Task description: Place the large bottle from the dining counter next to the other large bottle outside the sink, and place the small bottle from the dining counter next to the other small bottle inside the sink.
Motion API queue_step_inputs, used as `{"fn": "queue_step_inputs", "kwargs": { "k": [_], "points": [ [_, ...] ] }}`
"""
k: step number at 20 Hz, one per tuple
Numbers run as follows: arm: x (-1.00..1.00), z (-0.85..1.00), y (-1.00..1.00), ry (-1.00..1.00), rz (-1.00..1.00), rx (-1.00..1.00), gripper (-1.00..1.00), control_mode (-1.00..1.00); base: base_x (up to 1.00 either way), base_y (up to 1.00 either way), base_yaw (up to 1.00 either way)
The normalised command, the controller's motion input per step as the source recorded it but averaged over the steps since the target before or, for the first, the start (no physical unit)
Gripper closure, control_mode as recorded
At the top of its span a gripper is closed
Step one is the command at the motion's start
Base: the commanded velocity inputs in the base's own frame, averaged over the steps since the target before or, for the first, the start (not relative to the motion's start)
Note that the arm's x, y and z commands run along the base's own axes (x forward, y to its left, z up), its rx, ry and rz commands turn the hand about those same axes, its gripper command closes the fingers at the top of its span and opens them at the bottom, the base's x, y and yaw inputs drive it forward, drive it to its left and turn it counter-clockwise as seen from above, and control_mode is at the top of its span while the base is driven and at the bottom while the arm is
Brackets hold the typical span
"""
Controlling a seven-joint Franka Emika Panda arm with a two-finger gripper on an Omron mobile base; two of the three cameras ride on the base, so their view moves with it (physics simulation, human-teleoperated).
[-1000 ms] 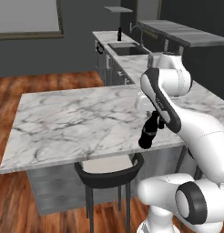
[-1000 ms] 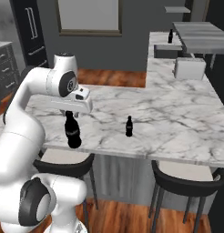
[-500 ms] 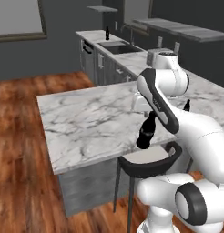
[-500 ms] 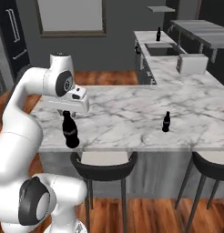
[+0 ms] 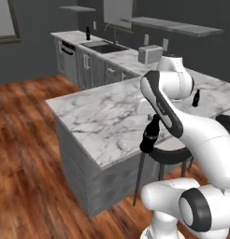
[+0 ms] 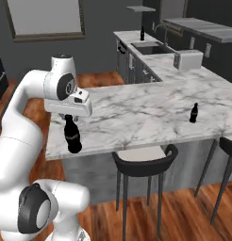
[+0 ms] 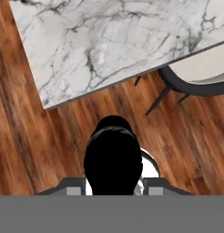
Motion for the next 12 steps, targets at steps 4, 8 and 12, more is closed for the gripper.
{"fn": "queue_step_inputs", "kwargs": {
  "k": [4, 8, 12],
  "points": [
    [0.00, 0.00, 0.00, 0.00, 0.00, 0.00, 1.00, 1.00, 0.00, 1.00, -0.39],
    [0.00, 0.00, 0.00, 0.00, 0.00, 0.00, 1.00, 1.00, 0.07, 1.00, -0.39],
    [0.00, 0.00, 0.00, 0.00, 0.00, 0.00, 1.00, 1.00, 0.27, 1.00, -0.40]
  ]
}}
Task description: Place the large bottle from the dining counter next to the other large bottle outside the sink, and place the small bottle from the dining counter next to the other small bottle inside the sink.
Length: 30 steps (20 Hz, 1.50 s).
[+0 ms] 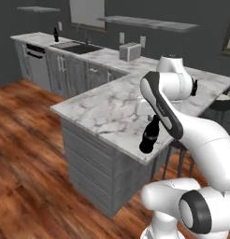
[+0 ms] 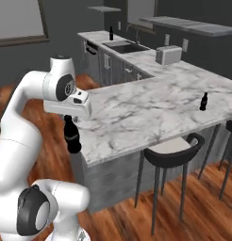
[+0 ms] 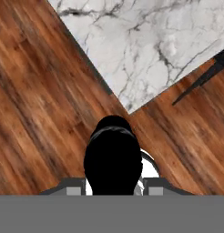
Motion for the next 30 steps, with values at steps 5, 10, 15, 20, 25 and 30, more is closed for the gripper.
{"fn": "queue_step_inputs", "kwargs": {
  "k": [5, 10, 15, 20, 25, 30],
  "points": [
    [0.00, 0.00, 0.00, 0.00, 0.00, 0.00, 1.00, 1.00, 0.44, 1.00, -0.40],
    [0.00, 0.00, 0.00, 0.00, 0.00, 0.00, 1.00, 1.00, 0.56, 1.00, -0.40],
    [0.00, 0.00, 0.00, 0.00, 0.00, 0.00, 1.00, 1.00, 0.54, 1.00, -0.39],
    [0.00, 0.00, 0.00, 0.00, 0.00, 0.00, 1.00, 1.00, 0.48, 1.00, -0.39],
    [0.00, 0.00, 0.00, 0.00, 0.00, 0.00, 1.00, 1.00, 0.46, 1.00, -0.40],
    [0.00, 0.00, 0.00, 0.00, 0.00, 0.00, 1.00, 1.00, 0.45, 1.00, -0.40]
  ]
}}
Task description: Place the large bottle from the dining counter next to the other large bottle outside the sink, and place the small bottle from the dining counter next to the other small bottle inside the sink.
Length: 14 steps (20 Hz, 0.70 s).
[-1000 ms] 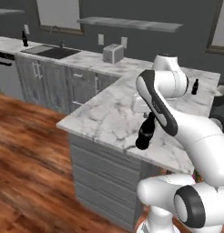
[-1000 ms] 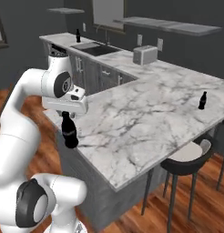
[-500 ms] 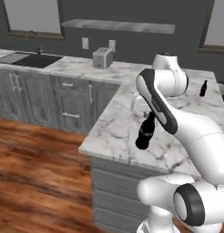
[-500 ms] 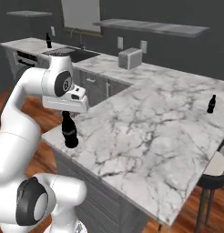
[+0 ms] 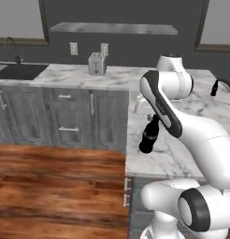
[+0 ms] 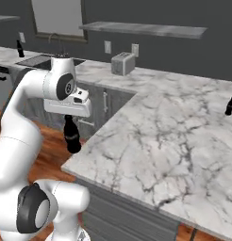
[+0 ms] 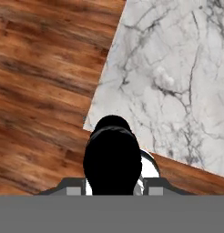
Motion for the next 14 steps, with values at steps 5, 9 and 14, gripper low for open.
{"fn": "queue_step_inputs", "kwargs": {
  "k": [5, 9, 14],
  "points": [
    [0.00, 0.00, 0.00, 0.00, 0.00, 0.00, 1.00, 1.00, 0.23, 1.00, -0.35],
    [0.00, 0.00, 0.00, 0.00, 0.00, 0.00, 1.00, 1.00, 0.22, 1.00, -0.34],
    [0.00, 0.00, 0.00, 0.00, 0.00, 0.00, 1.00, 1.00, 0.28, 1.00, -0.34]
  ]
}}
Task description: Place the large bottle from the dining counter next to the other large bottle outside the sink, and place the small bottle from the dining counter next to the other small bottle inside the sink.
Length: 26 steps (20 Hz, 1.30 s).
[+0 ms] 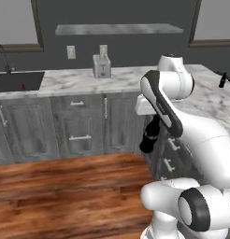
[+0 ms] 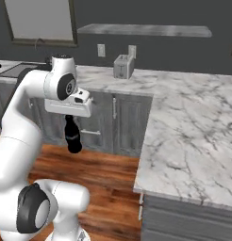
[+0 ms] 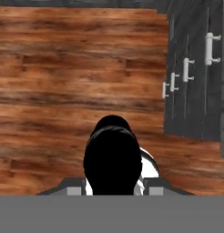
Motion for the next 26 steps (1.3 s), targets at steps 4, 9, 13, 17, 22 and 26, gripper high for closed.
{"fn": "queue_step_inputs", "kwargs": {
  "k": [4, 9, 13, 17, 22, 26],
  "points": [
    [0.00, 0.00, 0.00, 0.00, 0.00, 0.00, 1.00, 1.00, 0.40, 1.00, -0.31],
    [0.00, 0.00, 0.00, 0.00, 0.00, 0.00, 1.00, 1.00, 0.64, 1.00, -0.31],
    [0.00, 0.00, 0.00, 0.00, 0.00, 0.00, 1.00, 1.00, 0.65, 1.00, -0.27],
    [0.00, 0.00, 0.00, 0.00, 0.00, 0.00, 1.00, 1.00, 0.76, 1.00, -0.21],
    [0.00, 0.00, 0.00, 0.00, 0.00, 0.00, 1.00, 1.00, 0.39, 1.00, -0.11],
    [0.00, 0.00, 0.00, 0.00, 0.00, 0.00, 1.00, 1.00, 0.11, 1.00, -0.03]
  ]
}}
